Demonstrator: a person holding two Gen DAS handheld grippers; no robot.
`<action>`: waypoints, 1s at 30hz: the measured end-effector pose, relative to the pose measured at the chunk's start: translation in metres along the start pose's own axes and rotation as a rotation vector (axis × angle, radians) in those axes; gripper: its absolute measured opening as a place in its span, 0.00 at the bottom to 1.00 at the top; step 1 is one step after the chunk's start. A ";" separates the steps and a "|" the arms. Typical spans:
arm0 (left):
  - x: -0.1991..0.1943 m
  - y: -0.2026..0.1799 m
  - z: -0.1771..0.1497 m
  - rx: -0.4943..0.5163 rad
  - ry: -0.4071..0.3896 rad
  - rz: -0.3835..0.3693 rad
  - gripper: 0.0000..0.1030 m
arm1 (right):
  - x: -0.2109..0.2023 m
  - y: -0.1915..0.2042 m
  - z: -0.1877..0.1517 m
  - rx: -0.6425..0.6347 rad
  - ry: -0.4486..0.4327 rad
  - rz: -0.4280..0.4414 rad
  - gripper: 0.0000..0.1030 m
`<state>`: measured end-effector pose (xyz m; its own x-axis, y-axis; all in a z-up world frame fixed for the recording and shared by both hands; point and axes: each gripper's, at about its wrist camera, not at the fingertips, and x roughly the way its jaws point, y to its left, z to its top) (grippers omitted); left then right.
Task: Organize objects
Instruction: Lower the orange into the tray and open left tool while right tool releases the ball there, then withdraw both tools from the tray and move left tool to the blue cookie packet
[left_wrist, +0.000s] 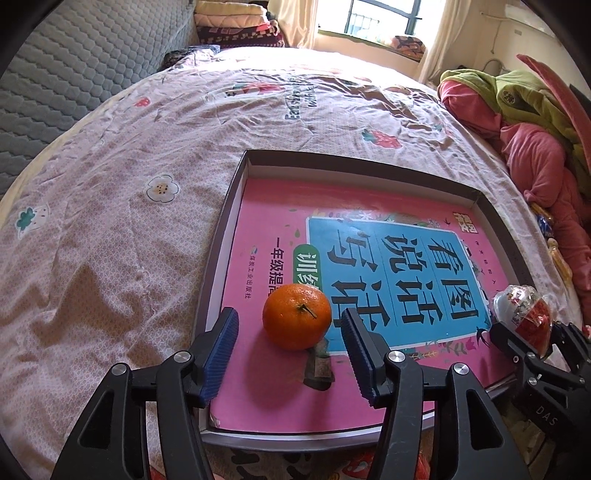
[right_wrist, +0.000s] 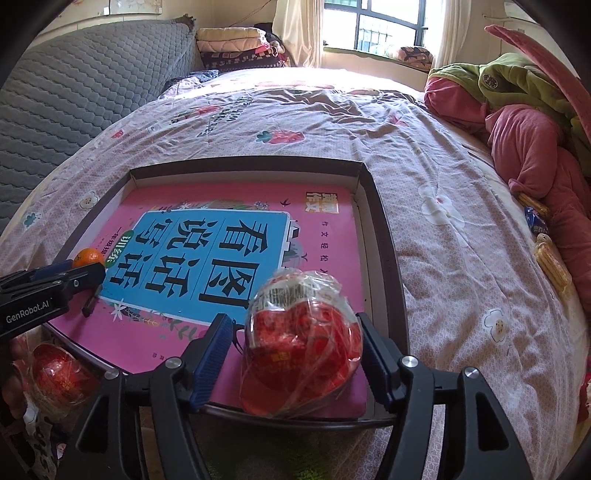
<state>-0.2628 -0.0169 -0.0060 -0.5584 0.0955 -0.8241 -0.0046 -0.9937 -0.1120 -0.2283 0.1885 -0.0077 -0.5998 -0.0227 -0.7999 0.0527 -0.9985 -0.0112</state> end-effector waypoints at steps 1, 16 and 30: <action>-0.002 -0.001 -0.001 0.002 -0.003 0.001 0.58 | -0.001 -0.002 0.000 0.005 -0.004 0.003 0.65; -0.065 -0.009 -0.016 0.014 -0.153 0.012 0.64 | -0.047 -0.008 0.003 0.032 -0.141 0.010 0.67; -0.103 -0.024 -0.044 0.072 -0.223 0.006 0.65 | -0.090 0.000 -0.007 0.029 -0.257 0.044 0.67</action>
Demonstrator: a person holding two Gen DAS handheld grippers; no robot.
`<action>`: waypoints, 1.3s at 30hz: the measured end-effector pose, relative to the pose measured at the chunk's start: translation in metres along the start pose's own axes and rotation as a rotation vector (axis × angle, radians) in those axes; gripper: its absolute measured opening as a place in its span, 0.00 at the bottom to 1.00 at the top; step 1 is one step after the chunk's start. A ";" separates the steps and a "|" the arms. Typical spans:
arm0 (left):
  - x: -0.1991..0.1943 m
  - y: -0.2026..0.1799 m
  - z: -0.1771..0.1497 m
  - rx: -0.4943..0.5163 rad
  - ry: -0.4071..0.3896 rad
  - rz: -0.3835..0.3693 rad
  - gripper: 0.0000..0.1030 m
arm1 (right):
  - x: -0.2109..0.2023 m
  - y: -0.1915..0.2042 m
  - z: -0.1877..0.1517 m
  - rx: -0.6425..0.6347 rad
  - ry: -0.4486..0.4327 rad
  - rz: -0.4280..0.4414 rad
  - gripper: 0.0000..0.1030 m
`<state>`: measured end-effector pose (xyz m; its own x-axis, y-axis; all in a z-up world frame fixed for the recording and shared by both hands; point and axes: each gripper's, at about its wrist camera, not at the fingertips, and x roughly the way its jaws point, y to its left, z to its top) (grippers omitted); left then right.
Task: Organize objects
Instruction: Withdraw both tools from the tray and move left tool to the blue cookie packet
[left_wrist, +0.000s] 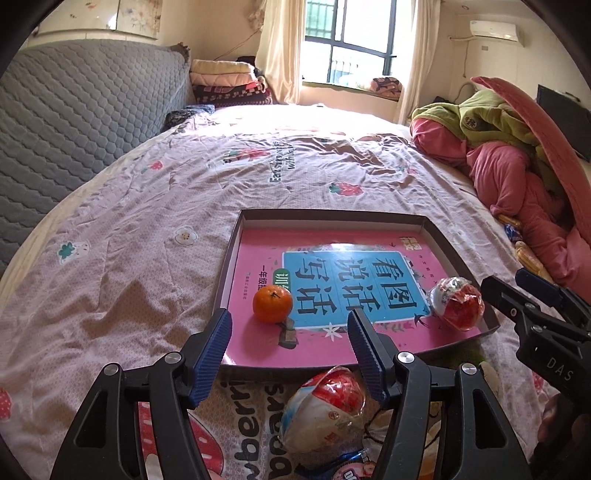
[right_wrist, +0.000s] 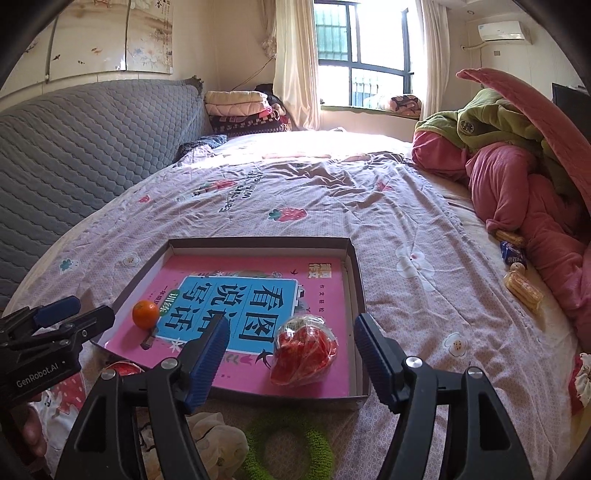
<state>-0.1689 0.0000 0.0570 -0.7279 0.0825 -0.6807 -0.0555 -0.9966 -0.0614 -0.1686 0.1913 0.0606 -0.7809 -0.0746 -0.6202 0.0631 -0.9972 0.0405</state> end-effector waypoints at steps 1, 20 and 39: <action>-0.001 -0.001 -0.002 0.006 0.000 0.004 0.65 | -0.002 0.001 0.000 -0.003 -0.005 -0.001 0.67; -0.023 -0.007 -0.039 0.014 0.026 0.006 0.65 | -0.032 -0.007 -0.014 -0.024 -0.038 0.026 0.67; -0.045 -0.034 -0.087 0.151 0.084 -0.011 0.65 | -0.050 -0.014 -0.052 -0.094 -0.011 -0.011 0.67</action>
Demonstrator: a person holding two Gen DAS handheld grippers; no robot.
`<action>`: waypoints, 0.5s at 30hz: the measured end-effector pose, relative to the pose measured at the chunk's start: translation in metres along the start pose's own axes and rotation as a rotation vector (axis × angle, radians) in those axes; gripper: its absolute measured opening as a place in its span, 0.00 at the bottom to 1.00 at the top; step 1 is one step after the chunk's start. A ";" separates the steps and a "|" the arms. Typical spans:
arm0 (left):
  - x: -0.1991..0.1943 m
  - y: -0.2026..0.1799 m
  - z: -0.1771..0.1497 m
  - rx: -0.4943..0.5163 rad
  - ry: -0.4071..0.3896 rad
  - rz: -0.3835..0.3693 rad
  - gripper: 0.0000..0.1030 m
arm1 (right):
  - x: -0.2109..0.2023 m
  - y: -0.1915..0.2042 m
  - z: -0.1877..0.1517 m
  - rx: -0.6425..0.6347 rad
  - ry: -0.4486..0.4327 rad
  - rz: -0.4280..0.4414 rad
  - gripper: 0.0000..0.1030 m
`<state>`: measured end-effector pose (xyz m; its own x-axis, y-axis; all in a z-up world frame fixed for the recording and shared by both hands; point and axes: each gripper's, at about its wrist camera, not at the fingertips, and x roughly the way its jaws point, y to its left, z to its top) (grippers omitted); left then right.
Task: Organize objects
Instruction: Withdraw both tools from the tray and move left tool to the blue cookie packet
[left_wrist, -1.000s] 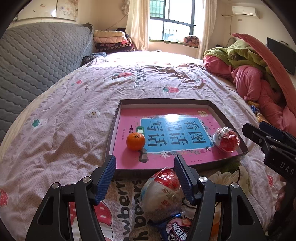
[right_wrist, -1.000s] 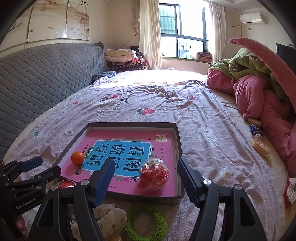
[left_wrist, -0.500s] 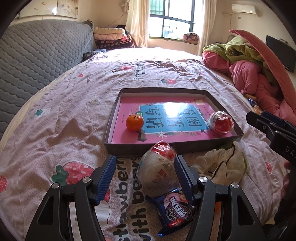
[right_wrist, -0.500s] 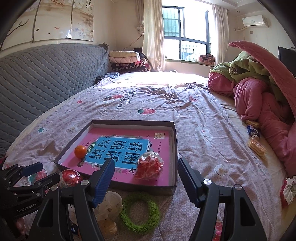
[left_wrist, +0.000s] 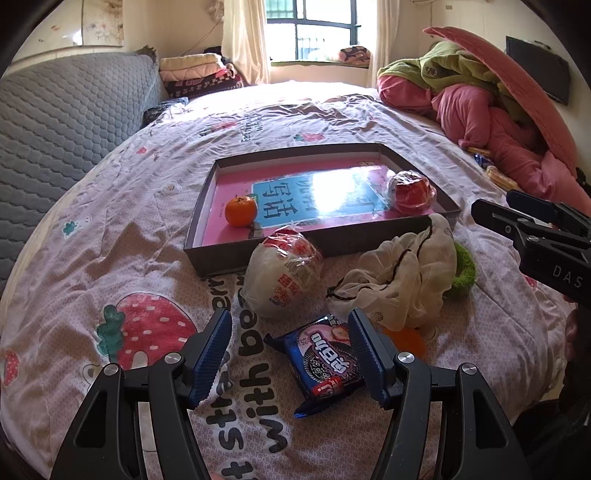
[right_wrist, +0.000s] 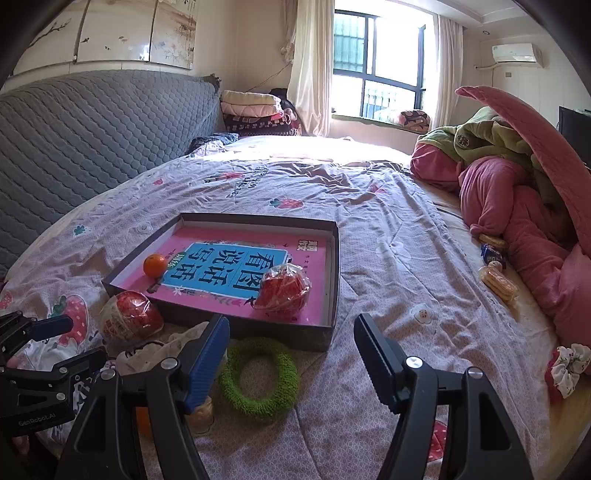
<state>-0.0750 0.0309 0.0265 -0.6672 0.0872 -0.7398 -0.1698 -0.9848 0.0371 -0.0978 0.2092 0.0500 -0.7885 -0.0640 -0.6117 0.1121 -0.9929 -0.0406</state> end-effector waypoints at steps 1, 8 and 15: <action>0.000 -0.001 -0.001 0.003 0.002 0.000 0.65 | 0.000 0.001 -0.002 -0.003 0.007 0.002 0.68; 0.003 -0.008 -0.006 0.006 0.034 -0.038 0.65 | -0.003 0.007 -0.012 -0.018 0.023 0.019 0.68; 0.005 -0.009 -0.014 0.008 0.057 -0.042 0.65 | -0.007 0.024 -0.015 -0.061 0.029 0.085 0.67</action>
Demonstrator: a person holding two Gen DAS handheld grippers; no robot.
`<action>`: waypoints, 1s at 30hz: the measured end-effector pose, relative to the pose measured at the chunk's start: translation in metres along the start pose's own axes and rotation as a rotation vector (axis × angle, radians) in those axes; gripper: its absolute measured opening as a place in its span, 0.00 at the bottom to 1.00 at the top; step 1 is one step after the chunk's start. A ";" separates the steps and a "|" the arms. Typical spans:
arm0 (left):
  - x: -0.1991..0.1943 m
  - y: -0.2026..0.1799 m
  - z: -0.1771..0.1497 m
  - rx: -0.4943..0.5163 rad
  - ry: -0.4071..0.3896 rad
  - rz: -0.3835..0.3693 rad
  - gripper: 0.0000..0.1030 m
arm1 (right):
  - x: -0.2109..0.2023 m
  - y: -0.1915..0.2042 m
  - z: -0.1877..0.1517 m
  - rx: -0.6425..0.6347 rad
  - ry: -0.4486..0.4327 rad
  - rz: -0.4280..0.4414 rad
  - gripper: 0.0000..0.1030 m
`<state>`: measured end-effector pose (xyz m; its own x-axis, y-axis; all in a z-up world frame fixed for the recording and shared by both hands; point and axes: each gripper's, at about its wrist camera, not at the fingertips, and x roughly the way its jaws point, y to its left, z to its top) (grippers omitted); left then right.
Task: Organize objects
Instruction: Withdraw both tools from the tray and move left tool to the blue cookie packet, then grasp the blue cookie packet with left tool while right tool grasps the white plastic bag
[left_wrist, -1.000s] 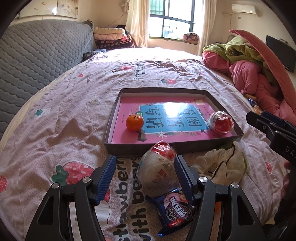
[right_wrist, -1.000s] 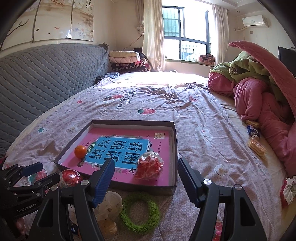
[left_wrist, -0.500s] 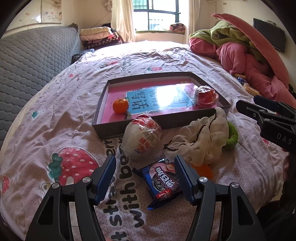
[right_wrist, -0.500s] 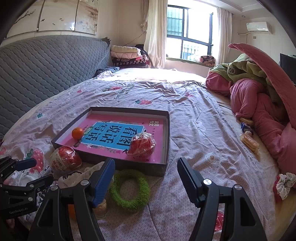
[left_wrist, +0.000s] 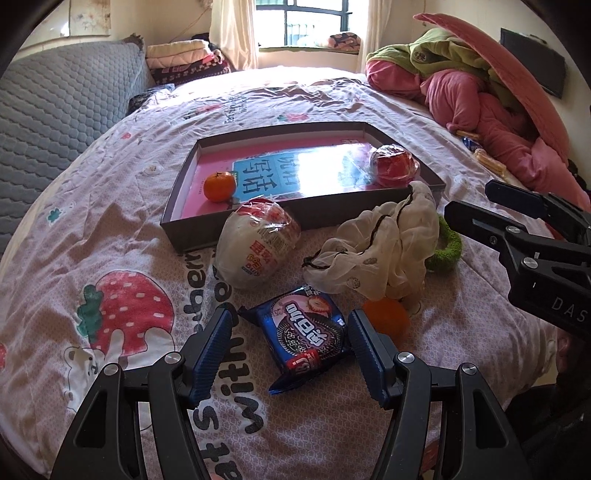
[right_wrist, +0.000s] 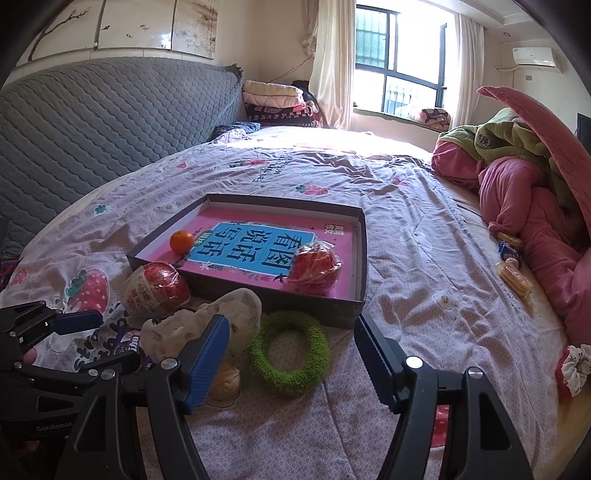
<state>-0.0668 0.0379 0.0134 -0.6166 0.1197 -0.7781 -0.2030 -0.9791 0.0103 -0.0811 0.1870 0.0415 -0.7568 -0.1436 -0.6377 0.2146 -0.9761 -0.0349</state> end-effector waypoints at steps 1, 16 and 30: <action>0.000 0.000 -0.001 0.004 0.001 -0.002 0.65 | 0.000 0.003 -0.001 -0.007 0.001 0.005 0.67; -0.008 0.001 -0.018 0.026 0.031 -0.058 0.65 | 0.002 0.007 -0.002 -0.018 0.016 0.029 0.67; 0.014 0.004 -0.026 0.043 0.075 -0.043 0.65 | 0.004 0.008 -0.003 -0.021 0.031 0.049 0.68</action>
<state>-0.0564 0.0309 -0.0142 -0.5481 0.1468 -0.8234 -0.2614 -0.9652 0.0020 -0.0804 0.1791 0.0363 -0.7258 -0.1856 -0.6624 0.2642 -0.9643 -0.0192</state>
